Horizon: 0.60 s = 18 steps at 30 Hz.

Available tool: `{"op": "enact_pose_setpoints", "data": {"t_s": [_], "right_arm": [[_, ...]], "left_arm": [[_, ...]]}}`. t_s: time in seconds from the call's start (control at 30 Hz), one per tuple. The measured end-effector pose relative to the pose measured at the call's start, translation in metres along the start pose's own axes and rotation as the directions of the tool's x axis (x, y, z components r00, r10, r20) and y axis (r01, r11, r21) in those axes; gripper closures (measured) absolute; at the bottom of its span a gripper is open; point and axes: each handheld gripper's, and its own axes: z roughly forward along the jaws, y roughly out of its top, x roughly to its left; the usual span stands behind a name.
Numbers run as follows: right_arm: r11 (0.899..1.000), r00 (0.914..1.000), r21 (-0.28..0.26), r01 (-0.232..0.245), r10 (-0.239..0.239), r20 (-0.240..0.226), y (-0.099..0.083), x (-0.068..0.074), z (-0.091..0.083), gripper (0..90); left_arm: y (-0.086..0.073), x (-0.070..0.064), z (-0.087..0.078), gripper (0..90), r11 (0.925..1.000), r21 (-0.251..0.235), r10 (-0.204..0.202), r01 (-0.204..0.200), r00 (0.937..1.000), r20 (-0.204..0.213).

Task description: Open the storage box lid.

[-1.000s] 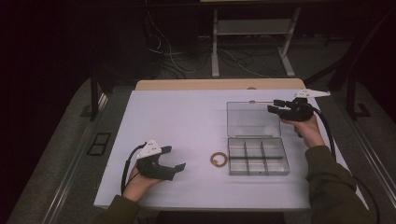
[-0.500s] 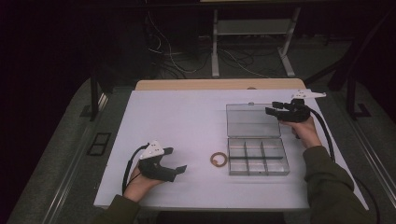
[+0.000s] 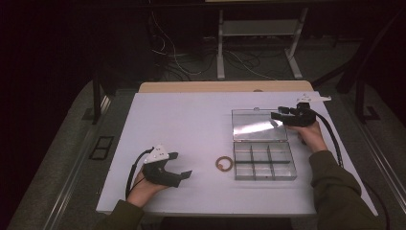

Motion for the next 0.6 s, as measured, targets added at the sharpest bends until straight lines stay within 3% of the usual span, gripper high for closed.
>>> {"op": "enact_pose_setpoints", "data": {"t_s": [0.6], "right_arm": [[0.998, 0.9993, 0.051, -0.037, 0.037, 0.000, -0.0090, -0.0046, 0.0089, 40.5]], "left_arm": [[-0.0003, 0.0004, 0.0003, 11.3, 1.0000, 0.003, -0.006, 0.006, 1.0000, 0.003]]}}
